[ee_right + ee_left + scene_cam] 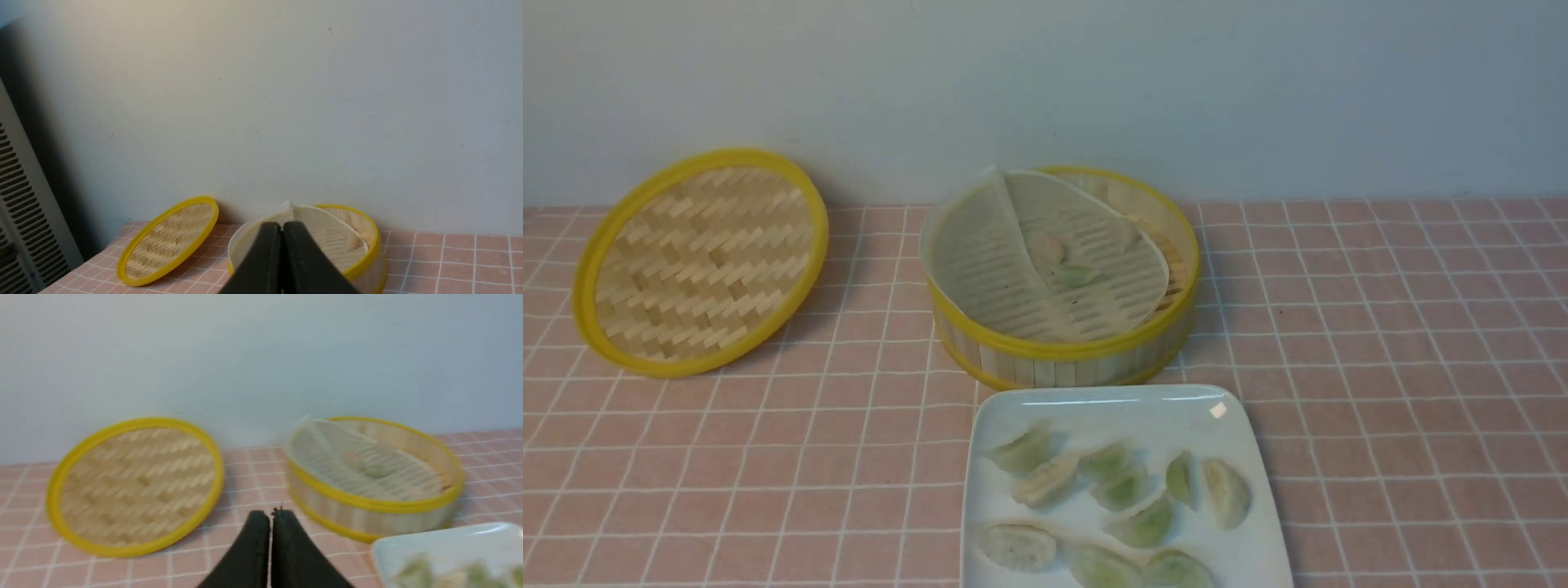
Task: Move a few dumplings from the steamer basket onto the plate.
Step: Use the right arm to put the dumpling into the plate
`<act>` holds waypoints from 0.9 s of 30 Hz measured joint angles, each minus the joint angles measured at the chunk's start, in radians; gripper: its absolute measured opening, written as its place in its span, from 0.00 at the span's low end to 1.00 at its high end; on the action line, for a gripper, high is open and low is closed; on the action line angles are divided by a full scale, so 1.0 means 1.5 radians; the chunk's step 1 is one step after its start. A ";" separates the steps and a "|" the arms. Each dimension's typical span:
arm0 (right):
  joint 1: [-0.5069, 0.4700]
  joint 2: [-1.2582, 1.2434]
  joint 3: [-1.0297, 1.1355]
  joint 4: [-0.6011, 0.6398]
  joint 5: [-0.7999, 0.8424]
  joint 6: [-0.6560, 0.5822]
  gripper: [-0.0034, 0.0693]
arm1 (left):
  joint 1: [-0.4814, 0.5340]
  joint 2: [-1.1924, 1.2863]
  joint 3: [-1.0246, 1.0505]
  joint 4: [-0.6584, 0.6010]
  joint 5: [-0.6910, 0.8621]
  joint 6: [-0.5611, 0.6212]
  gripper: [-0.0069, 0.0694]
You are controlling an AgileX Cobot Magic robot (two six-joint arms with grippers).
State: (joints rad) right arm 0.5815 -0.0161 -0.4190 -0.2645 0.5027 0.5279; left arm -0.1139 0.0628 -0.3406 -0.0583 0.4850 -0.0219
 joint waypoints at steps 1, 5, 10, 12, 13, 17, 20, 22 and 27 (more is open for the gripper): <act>0.000 0.000 0.000 0.000 0.000 0.000 0.03 | 0.034 -0.017 0.041 -0.001 -0.014 0.004 0.08; 0.000 0.000 0.000 0.000 0.000 0.000 0.03 | 0.083 -0.047 0.138 0.000 -0.029 0.009 0.08; 0.000 0.000 0.000 0.000 0.000 0.000 0.03 | 0.069 -0.048 0.227 0.039 -0.034 0.015 0.08; 0.000 0.000 0.000 0.000 0.000 0.000 0.03 | 0.048 -0.048 0.241 0.055 -0.046 0.015 0.08; 0.000 0.000 0.000 0.000 0.000 0.000 0.03 | 0.041 -0.048 0.242 0.057 -0.051 0.015 0.08; 0.000 0.000 0.000 0.000 0.000 0.000 0.03 | 0.034 -0.048 0.244 0.057 -0.062 0.015 0.08; 0.000 0.000 0.000 0.000 0.000 0.000 0.03 | 0.034 -0.048 0.244 0.057 -0.064 0.011 0.08; 0.000 0.000 0.000 0.000 0.000 0.000 0.03 | 0.034 -0.048 0.244 0.057 -0.064 0.011 0.08; 0.000 0.000 0.000 0.000 0.000 0.000 0.03 | 0.034 -0.048 0.244 0.057 -0.064 0.010 0.08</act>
State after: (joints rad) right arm 0.5815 -0.0161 -0.4190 -0.2645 0.5027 0.5279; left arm -0.0622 -0.0098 0.0259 0.0267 0.3895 -0.0069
